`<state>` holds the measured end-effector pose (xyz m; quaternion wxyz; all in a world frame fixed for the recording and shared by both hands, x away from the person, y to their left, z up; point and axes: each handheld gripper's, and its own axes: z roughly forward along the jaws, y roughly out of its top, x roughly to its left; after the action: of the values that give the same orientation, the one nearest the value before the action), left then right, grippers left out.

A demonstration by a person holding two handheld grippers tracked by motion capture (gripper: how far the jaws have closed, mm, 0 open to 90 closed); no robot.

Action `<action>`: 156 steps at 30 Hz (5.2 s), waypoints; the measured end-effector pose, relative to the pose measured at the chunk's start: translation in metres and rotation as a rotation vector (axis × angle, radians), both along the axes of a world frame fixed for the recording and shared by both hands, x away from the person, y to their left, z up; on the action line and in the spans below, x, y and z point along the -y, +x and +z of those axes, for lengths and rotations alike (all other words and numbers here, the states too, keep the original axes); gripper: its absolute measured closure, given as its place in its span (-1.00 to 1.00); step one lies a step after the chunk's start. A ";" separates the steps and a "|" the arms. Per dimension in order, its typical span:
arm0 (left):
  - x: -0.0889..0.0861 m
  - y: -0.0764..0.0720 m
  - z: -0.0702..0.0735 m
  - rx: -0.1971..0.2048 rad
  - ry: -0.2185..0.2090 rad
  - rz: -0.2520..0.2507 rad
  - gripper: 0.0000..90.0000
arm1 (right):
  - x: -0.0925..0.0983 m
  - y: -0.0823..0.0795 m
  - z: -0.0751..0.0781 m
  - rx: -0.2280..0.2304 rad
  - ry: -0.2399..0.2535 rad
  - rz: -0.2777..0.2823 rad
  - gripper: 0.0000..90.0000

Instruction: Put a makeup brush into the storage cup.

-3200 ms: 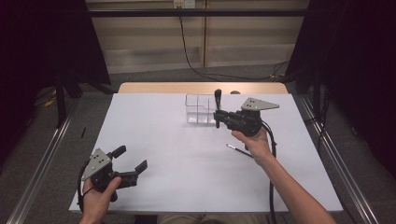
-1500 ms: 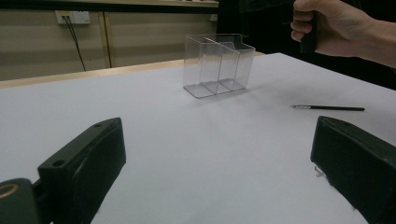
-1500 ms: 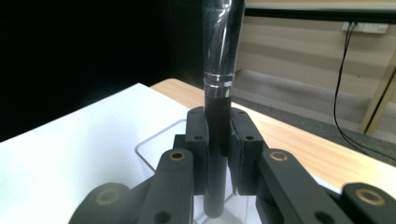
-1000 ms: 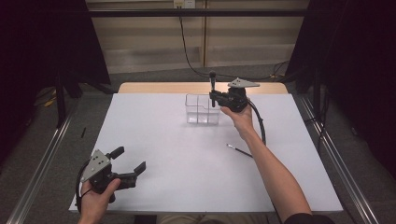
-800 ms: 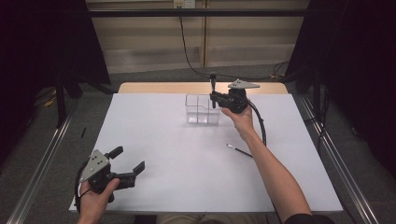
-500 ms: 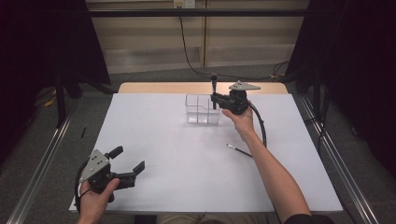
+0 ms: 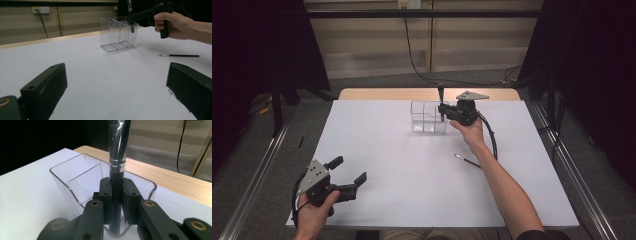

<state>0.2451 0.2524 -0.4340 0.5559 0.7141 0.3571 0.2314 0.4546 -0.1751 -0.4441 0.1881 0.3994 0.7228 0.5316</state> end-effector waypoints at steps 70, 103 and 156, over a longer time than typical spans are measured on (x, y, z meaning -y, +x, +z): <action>-0.003 0.004 0.000 0.010 0.017 0.022 -0.93 | 0.045 -0.070 0.028 0.037 0.051 -0.012 -0.96; -0.006 -0.001 0.001 0.018 0.003 0.029 -0.92 | 0.083 -0.159 0.029 0.072 0.001 -0.030 -0.91; -0.011 -0.009 0.002 0.018 -0.012 0.047 -0.92 | 0.117 -0.233 0.002 0.052 -0.019 -0.047 -0.97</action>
<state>0.2360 0.2635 -0.4324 0.5579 0.6999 0.3701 0.2488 0.2221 -0.2920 -0.4416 0.2232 0.4004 0.7132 0.5303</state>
